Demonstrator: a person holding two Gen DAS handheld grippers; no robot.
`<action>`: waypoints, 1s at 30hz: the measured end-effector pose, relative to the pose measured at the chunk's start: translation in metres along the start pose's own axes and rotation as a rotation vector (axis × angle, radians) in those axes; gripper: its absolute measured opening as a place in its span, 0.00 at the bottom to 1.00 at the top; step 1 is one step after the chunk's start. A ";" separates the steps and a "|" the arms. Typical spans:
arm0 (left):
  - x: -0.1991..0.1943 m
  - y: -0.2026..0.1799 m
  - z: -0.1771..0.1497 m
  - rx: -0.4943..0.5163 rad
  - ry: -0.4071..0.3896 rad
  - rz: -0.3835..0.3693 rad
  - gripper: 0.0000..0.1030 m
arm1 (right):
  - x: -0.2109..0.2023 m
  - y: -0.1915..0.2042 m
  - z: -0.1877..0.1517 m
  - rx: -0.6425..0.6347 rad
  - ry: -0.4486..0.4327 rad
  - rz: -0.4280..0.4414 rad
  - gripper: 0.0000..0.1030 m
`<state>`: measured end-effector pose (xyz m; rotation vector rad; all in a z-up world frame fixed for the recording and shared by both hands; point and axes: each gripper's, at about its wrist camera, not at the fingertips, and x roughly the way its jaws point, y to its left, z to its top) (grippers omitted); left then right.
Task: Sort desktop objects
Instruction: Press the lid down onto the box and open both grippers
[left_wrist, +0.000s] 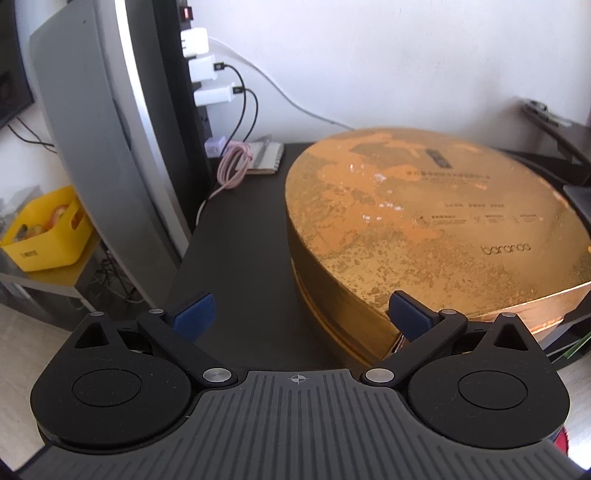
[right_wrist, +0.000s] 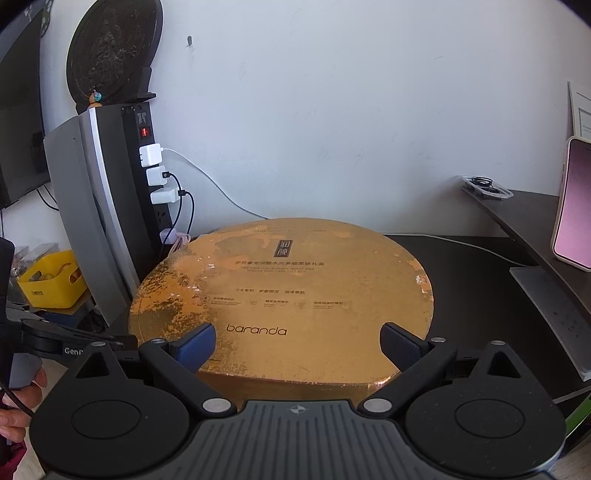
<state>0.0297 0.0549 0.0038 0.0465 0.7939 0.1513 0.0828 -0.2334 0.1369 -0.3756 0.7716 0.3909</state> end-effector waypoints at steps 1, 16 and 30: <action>0.003 -0.002 -0.003 0.009 0.017 0.007 0.99 | 0.001 0.000 0.000 -0.001 0.003 0.001 0.95; 0.003 0.001 -0.008 -0.003 0.002 0.044 0.97 | 0.032 -0.002 -0.015 0.019 0.120 0.064 0.49; 0.022 0.001 -0.016 -0.001 0.081 0.079 0.96 | 0.046 0.013 -0.020 -0.028 0.162 0.093 0.46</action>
